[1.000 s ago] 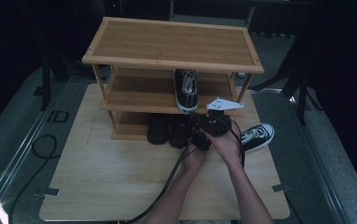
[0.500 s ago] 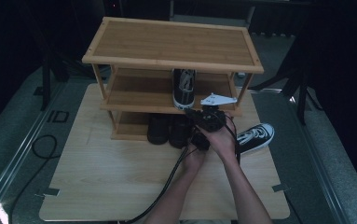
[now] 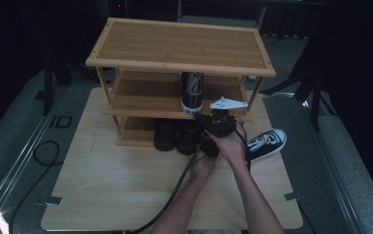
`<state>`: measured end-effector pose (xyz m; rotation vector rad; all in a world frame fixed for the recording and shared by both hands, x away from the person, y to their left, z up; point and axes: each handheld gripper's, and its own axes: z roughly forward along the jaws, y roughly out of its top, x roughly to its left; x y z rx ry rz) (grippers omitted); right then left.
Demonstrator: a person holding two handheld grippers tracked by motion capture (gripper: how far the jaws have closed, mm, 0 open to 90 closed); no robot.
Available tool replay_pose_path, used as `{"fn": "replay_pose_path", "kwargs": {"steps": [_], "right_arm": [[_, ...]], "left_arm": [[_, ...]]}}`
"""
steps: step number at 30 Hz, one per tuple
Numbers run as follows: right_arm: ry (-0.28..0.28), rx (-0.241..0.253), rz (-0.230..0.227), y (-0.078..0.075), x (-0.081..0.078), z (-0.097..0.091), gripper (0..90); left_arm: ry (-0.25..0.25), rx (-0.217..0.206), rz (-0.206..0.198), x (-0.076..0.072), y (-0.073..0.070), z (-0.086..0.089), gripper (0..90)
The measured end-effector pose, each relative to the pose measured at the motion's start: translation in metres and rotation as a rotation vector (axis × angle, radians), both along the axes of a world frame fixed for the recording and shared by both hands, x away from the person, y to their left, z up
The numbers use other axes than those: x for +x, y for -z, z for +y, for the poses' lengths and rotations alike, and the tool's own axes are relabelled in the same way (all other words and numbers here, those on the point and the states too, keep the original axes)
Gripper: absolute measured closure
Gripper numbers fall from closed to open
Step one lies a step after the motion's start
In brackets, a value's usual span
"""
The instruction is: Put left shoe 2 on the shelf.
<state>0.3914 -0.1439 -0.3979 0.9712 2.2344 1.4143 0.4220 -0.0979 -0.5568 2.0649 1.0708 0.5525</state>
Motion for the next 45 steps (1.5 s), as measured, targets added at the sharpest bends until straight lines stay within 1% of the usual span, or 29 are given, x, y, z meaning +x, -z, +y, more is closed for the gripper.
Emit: {"fn": "replay_pose_path", "kwargs": {"steps": [1, 3, 4, 5, 6, 7, 8, 9, 10, 12, 15, 16, 17, 20, 25, 27, 33, 40, 45], "right_arm": [[0.003, 0.005, -0.003, -0.001, -0.002, -0.004, 87.4], [0.022, 0.007, -0.007, -0.002, -0.006, -0.012, 86.4], [0.027, 0.008, -0.006, -0.002, -0.009, -0.016, 86.4], [0.039, 0.003, -0.008, -0.002, -0.011, -0.02, 85.5], [0.049, -0.004, -0.008, -0.002, -0.013, -0.024, 84.5], [0.054, -0.003, -0.004, -0.002, -0.016, -0.028, 83.4], [0.063, -0.008, -0.004, -0.001, -0.017, -0.032, 82.6], [0.073, -0.018, -0.006, -0.001, -0.019, -0.035, 82.2], [0.079, -0.02, -0.006, 0.0, -0.021, -0.039, 81.7], [0.105, -0.033, -0.004, 0.0, -0.025, -0.044, 80.7], [0.134, -0.051, -0.014, 0.001, -0.031, -0.052, 79.3], [0.146, -0.057, -0.014, 0.001, -0.033, -0.055, 79.1], [0.154, -0.055, -0.011, 0.002, -0.035, -0.059, 78.5], [0.197, -0.059, -0.01, 0.002, -0.041, -0.071, 77.4], [0.254, -0.048, 0.008, 0.006, -0.049, -0.093, 76.7], [0.276, -0.052, 0.007, 0.008, -0.051, -0.099, 75.5], [0.339, -0.087, 0.026, 0.023, -0.055, -0.112, 73.6], [0.423, -0.123, 0.059, 0.042, -0.054, -0.128, 71.4], [0.45, -0.125, 0.101, 0.056, -0.05, -0.135, 71.4]], "left_arm": [[-0.001, -0.023, -0.004, 0.0, 0.001, -0.001, 90.0], [0.009, -0.019, -0.004, 0.001, 0.001, 0.0, 90.0], [-0.077, -0.063, 0.021, -0.004, 0.002, -0.004, 90.0], [-0.073, -0.063, 0.02, -0.004, 0.002, -0.004, 90.0], [-0.063, -0.063, 0.012, -0.004, 0.002, -0.004, 90.0], [-0.069, -0.069, 0.015, -0.004, 0.002, -0.005, 90.0], [-0.066, -0.066, 0.015, -0.004, 0.002, -0.004, 90.0], [-0.058, -0.049, 0.019, -0.003, 0.001, -0.003, 90.0], [-0.07, -0.059, 0.021, -0.004, 0.001, -0.004, 90.0], [-0.071, -0.053, 0.019, -0.004, 0.001, -0.004, 90.0], [-0.072, -0.056, 0.022, -0.004, 0.001, -0.003, 90.0], [-0.076, -0.064, 0.02, -0.004, 0.001, -0.004, 90.0], [-0.073, -0.055, 0.022, -0.004, 0.001, -0.003, 90.0], [-0.075, -0.057, 0.022, -0.004, 0.001, -0.003, 89.7], [-0.077, -0.059, 0.025, -0.004, 0.001, -0.003, 89.7], [-0.076, -0.059, 0.025, -0.004, 0.001, -0.003, 89.7], [-0.078, -0.057, 0.023, -0.004, 0.001, -0.003, 89.7], [-0.078, -0.055, 0.024, -0.004, 0.001, -0.003, 89.7], [-0.077, -0.055, 0.024, -0.004, 0.001, -0.003, 89.7]]}}
